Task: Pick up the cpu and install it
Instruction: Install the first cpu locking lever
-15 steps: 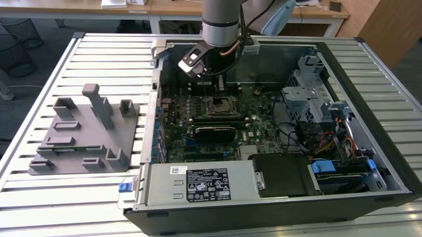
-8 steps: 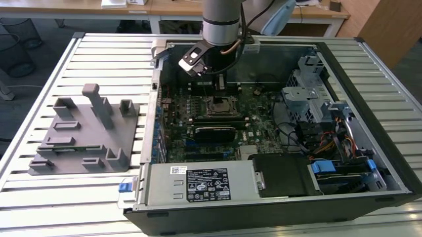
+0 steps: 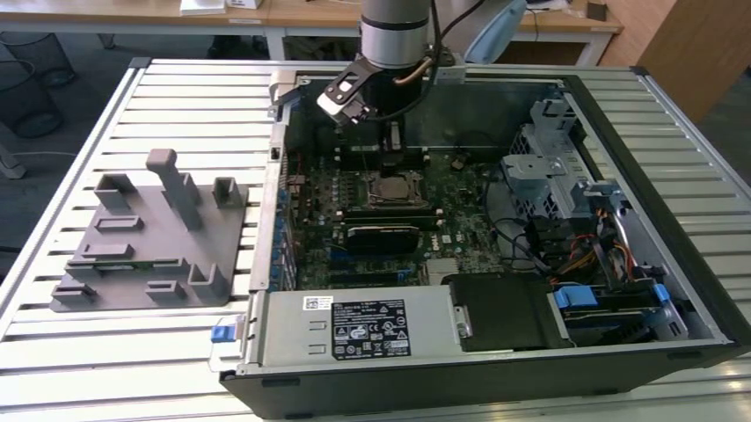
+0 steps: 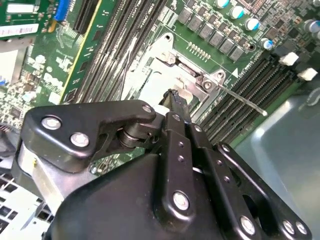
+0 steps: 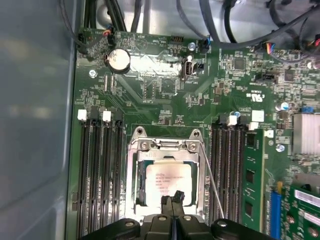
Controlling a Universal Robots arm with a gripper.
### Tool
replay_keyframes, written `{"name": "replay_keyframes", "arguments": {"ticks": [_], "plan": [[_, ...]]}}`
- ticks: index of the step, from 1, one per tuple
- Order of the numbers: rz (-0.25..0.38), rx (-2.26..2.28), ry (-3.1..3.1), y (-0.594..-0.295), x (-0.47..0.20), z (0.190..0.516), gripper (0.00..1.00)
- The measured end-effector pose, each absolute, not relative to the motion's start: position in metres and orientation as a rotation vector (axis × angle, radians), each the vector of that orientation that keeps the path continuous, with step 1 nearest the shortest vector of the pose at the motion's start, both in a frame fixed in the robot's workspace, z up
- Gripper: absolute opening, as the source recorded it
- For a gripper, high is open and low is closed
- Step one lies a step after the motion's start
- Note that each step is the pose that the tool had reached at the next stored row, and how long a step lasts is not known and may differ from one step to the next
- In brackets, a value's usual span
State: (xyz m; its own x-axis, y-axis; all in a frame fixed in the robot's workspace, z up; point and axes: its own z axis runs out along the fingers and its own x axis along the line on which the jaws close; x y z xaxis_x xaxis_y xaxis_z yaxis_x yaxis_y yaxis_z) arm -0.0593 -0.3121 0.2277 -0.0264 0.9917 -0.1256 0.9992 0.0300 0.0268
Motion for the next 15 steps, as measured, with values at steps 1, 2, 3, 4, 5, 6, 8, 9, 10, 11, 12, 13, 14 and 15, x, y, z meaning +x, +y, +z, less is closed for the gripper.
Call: {"name": "replay_keyframes", "arguments": {"ticks": [1, 2, 3, 4, 5, 6, 8, 9, 10, 11, 12, 13, 14, 15], "plan": [[-0.104, 2.112, 2.173, -0.312, -0.059, 0.231, 0.11], [-0.104, 2.112, 2.173, -0.312, -0.059, 0.234, 0.11], [-0.104, 2.112, 2.173, -0.312, -0.059, 0.237, 0.11], [-0.104, 2.112, 2.173, -0.312, -0.059, 0.241, 0.11], [-0.104, 2.112, 2.173, -0.312, -0.059, 0.245, 0.11], [-0.104, 2.112, 2.173, -0.312, -0.059, 0.248, 0.11], [-0.104, 2.112, 2.173, -0.312, -0.059, 0.255, 0.11], [-0.104, 2.112, 2.173, -0.312, -0.059, 0.258, 0.11], [-0.104, 2.112, 2.173, -0.312, -0.059, 0.26, 0.11], [-0.104, 2.112, 2.173, -0.312, -0.059, 0.261, 0.11], [-0.104, 2.112, 2.173, -0.312, -0.059, 0.263, 0.11], [-0.104, 2.112, 2.173, -0.312, -0.059, 0.265, 0.11], [-0.104, 2.112, 2.173, -0.312, -0.059, 0.267, 0.11], [-0.104, 2.112, 2.173, -0.312, -0.059, 0.269, 0.11]]}}
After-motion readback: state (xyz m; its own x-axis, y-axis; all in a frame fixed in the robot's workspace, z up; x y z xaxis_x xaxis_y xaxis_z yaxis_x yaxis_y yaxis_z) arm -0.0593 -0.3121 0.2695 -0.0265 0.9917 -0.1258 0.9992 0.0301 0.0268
